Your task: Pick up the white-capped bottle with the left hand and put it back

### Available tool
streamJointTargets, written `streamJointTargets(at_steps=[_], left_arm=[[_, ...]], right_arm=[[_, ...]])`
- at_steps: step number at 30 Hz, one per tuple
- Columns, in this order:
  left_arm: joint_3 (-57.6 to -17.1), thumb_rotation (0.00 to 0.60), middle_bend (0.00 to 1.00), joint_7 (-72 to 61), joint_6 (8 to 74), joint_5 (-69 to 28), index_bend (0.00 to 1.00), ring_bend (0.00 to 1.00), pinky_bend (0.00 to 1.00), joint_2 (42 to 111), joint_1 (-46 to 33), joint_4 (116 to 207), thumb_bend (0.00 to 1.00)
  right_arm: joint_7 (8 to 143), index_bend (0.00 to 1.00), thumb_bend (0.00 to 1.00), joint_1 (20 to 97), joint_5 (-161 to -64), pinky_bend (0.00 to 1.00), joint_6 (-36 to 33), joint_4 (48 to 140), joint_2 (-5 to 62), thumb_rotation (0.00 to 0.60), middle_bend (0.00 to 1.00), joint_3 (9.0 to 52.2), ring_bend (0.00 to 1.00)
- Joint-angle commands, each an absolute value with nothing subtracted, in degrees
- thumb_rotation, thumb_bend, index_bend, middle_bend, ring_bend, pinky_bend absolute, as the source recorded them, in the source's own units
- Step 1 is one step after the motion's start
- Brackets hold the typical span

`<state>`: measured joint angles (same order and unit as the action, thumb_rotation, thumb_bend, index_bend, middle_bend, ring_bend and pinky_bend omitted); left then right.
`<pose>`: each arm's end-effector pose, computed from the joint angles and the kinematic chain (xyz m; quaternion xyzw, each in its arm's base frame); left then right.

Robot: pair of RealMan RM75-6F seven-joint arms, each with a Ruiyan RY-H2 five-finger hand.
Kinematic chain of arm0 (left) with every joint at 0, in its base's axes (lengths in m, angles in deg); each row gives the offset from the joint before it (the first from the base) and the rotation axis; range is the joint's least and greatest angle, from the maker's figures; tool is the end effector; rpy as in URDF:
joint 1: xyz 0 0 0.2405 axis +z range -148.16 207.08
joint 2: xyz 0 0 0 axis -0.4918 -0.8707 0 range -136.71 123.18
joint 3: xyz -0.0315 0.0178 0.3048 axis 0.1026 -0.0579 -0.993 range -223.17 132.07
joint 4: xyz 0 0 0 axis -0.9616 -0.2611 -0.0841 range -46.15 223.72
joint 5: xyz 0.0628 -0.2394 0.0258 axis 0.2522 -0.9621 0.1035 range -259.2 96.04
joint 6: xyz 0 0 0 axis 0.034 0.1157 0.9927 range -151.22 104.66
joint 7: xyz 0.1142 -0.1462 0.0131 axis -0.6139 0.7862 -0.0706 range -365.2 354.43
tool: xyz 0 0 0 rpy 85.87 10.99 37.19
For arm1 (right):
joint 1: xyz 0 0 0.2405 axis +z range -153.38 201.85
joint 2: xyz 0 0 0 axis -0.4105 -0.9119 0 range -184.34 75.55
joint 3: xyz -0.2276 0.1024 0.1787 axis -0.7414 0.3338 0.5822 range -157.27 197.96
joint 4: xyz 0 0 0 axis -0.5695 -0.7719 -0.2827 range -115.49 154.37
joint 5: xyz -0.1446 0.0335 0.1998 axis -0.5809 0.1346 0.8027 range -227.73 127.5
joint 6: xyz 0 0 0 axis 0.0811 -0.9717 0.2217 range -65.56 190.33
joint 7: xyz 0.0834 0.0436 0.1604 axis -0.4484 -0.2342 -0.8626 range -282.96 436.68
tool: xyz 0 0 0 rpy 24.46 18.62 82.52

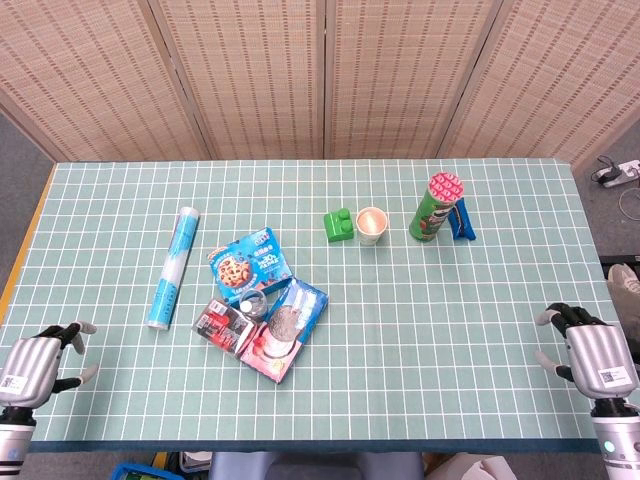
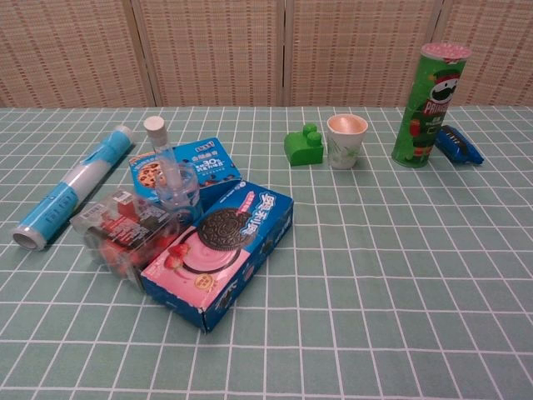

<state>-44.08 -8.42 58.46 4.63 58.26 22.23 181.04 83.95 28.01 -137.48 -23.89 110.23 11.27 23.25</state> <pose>-0.3667 0.2388 0.1250 -0.6274 -0.3855 -0.3660 0.5691 -0.3739 -0.2235 0.1400 0.6156 -0.3444 0.3576 0.6121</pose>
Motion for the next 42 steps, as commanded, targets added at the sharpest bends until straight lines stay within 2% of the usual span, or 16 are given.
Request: streamJointTargets(at_steps=[1, 3, 8, 11, 15, 16, 25, 42], left_arm=[[-44.2, 0.6, 0.57, -8.39, 58.31, 4.82, 0.46, 0.45, 0.63, 58.42, 22.1, 180.86, 0.19], [-44.28, 0.6, 0.58, -8.15, 58.29, 5.19, 0.46, 0.45, 0.64, 58.66, 21.97, 180.55, 0.19], [-44.37, 0.6, 0.65, -7.39, 58.94, 6.48, 0.44, 0.52, 0.77, 59.33, 21.74, 179.99, 0.19], [-44.44, 0.6, 0.72, -7.16, 58.93, 7.48, 0.38, 0.58, 0.85, 59.57, 21.28, 180.16, 0.19], [-44.35, 0.6, 0.96, -6.08, 58.32, 8.87, 0.3, 0.72, 0.94, 60.21, 20.1, 180.59, 0.19], [-44.37, 0.6, 0.99, -5.87, 58.08, 9.4, 0.29, 0.74, 0.96, 60.56, 19.68, 180.39, 0.19], [-43.51, 0.6, 1.0, -9.07, 52.56, 9.19, 0.23, 0.84, 1.0, 62.25, 15.42, 180.97, 0.19], [-41.24, 0.6, 1.0, -18.68, 43.14, 6.99, 0.18, 0.84, 1.0, 64.35, 6.92, 186.3, 0.19]], right_arm=[[83.79, 0.44, 0.1, 27.9, -137.46, 0.58, -24.18, 110.2, 11.27, 0.6, 0.37, 23.38, 0.35], [83.33, 0.44, 0.1, 27.82, -137.52, 0.58, -24.35, 110.17, 11.2, 0.6, 0.37, 23.43, 0.35], [82.69, 0.44, 0.1, 27.32, -138.07, 0.58, -25.51, 110.49, 10.66, 0.6, 0.37, 23.43, 0.34], [82.09, 0.44, 0.1, 26.83, -138.87, 0.58, -26.92, 110.94, 10.15, 0.6, 0.37, 23.47, 0.34], [81.3, 0.44, 0.1, 26.3, -139.42, 0.58, -28.51, 111.42, 9.41, 0.6, 0.37, 23.8, 0.35], [81.04, 0.44, 0.1, 26.14, -139.63, 0.58, -29.03, 111.39, 9.32, 0.6, 0.37, 23.89, 0.35], [78.56, 0.44, 0.1, 25.11, -141.06, 0.58, -31.28, 111.06, 8.55, 0.6, 0.37, 23.76, 0.35], [74.5, 0.44, 0.1, 24.89, -140.17, 0.58, -30.52, 110.71, 6.85, 0.6, 0.37, 24.06, 0.35]])
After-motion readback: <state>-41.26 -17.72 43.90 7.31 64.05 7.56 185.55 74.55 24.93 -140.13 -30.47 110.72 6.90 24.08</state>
